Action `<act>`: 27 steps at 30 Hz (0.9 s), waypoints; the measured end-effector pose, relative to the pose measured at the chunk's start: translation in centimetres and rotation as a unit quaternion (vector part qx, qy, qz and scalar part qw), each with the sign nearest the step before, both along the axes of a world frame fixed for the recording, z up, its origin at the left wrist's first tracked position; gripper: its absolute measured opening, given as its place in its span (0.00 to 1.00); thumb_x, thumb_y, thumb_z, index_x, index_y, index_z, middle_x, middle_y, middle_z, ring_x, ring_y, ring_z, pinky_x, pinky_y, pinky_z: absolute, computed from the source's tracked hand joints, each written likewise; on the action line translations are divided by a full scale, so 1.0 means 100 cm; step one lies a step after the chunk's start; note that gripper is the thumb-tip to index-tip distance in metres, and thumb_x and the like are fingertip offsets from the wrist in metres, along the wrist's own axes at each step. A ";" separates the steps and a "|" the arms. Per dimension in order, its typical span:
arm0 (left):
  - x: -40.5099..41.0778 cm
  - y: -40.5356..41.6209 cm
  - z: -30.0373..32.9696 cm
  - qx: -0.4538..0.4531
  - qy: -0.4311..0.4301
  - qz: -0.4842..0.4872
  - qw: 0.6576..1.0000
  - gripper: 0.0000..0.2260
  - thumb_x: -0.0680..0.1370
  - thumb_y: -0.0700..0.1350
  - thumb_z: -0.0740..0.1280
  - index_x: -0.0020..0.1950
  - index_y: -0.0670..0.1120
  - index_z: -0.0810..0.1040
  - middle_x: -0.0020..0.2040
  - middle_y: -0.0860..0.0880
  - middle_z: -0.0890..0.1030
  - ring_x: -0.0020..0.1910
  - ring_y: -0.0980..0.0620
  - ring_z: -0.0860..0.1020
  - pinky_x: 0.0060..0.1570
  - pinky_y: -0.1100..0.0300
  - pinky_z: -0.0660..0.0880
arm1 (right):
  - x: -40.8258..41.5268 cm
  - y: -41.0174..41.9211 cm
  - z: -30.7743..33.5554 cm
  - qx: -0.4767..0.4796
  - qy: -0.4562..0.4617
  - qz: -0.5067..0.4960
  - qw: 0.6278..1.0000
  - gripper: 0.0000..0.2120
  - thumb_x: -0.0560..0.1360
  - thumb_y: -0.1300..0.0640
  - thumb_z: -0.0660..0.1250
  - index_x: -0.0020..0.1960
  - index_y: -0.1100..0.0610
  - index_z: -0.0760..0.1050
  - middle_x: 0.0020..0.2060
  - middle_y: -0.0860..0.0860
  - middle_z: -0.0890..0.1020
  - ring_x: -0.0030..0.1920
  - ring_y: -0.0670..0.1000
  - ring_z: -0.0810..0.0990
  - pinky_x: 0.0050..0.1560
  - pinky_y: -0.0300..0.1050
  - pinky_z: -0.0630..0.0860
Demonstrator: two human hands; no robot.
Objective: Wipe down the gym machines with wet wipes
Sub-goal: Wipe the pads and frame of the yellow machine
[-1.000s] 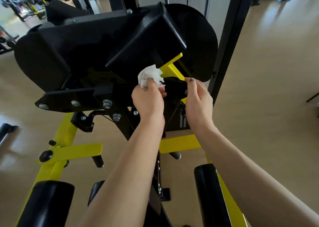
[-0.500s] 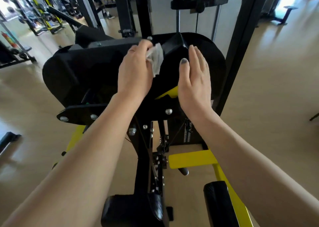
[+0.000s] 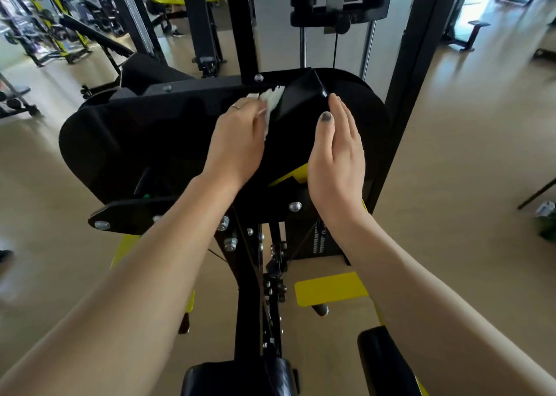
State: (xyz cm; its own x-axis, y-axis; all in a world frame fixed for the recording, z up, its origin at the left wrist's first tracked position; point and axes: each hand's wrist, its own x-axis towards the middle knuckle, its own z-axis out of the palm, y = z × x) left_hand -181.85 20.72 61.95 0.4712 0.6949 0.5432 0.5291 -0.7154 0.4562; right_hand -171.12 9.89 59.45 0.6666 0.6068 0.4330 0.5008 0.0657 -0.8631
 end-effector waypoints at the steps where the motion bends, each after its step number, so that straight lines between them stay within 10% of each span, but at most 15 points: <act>1: 0.005 -0.004 0.003 -0.008 -0.009 -0.007 1.000 0.12 0.84 0.38 0.57 0.57 0.42 0.81 0.52 0.49 0.79 0.56 0.49 0.77 0.50 0.73 0.68 | 0.000 0.001 0.000 0.004 0.002 -0.002 1.000 0.28 0.84 0.44 0.46 0.81 0.52 0.61 0.80 0.48 0.65 0.80 0.45 0.58 0.81 0.53 0.56; 5: 0.040 -0.021 0.026 -0.001 -0.023 -0.083 0.996 0.17 0.84 0.39 0.57 0.71 0.45 0.77 0.70 0.49 0.77 0.70 0.53 0.73 0.68 0.63 0.69 | -0.001 0.003 0.000 0.011 0.005 -0.012 1.000 0.28 0.84 0.46 0.46 0.81 0.54 0.63 0.79 0.48 0.66 0.80 0.45 0.59 0.80 0.53 0.57; 13: -0.019 -0.004 -0.008 -0.063 0.008 -0.021 0.998 0.18 0.85 0.40 0.56 0.74 0.49 0.74 0.72 0.47 0.75 0.71 0.49 0.73 0.71 0.54 0.71 | -0.007 0.007 -0.001 0.018 0.003 -0.034 0.999 0.31 0.83 0.42 0.45 0.81 0.54 0.62 0.79 0.48 0.66 0.80 0.46 0.60 0.80 0.53 0.58; 18: -0.064 0.006 -0.036 -0.199 0.041 0.120 0.972 0.18 0.84 0.36 0.54 0.71 0.43 0.75 0.59 0.41 0.81 0.32 0.54 0.76 0.28 0.70 0.70 | -0.010 0.011 -0.004 0.027 -0.005 -0.045 0.999 0.31 0.82 0.42 0.45 0.81 0.54 0.62 0.79 0.48 0.66 0.80 0.47 0.60 0.79 0.54 0.60; 21: -0.057 0.007 -0.041 -0.195 0.005 0.157 0.968 0.15 0.82 0.33 0.55 0.45 0.45 0.79 0.37 0.46 0.77 0.26 0.56 0.67 0.21 0.70 0.62 | -0.008 0.010 -0.004 0.028 0.002 -0.039 0.999 0.29 0.84 0.45 0.47 0.81 0.54 0.62 0.79 0.48 0.66 0.80 0.47 0.61 0.79 0.54 0.60; 25: -0.057 0.007 -0.036 -0.301 -0.102 0.166 0.933 0.15 0.80 0.36 0.59 0.34 0.47 0.70 0.30 0.51 0.70 0.27 0.56 0.67 0.32 0.60 0.70 | -0.007 0.008 -0.005 0.025 -0.005 -0.033 0.999 0.28 0.84 0.45 0.48 0.81 0.54 0.62 0.79 0.48 0.66 0.80 0.46 0.61 0.79 0.55 0.60; 27: -0.058 0.019 -0.031 -0.392 -0.127 0.168 0.896 0.08 0.81 0.39 0.62 0.46 0.50 0.77 0.41 0.52 0.78 0.40 0.55 0.77 0.51 0.55 0.78 | -0.007 0.009 -0.005 0.021 -0.005 -0.032 0.999 0.28 0.83 0.45 0.49 0.81 0.54 0.61 0.79 0.48 0.66 0.80 0.46 0.60 0.79 0.54 0.60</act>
State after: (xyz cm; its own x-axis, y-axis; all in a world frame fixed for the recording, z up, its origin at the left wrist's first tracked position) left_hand -187.65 22.62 58.81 0.0934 0.9892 -0.1129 0.4621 0.0574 0.8850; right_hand -171.83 10.75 58.95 0.6987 0.5442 0.4643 0.5134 0.0705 -0.8552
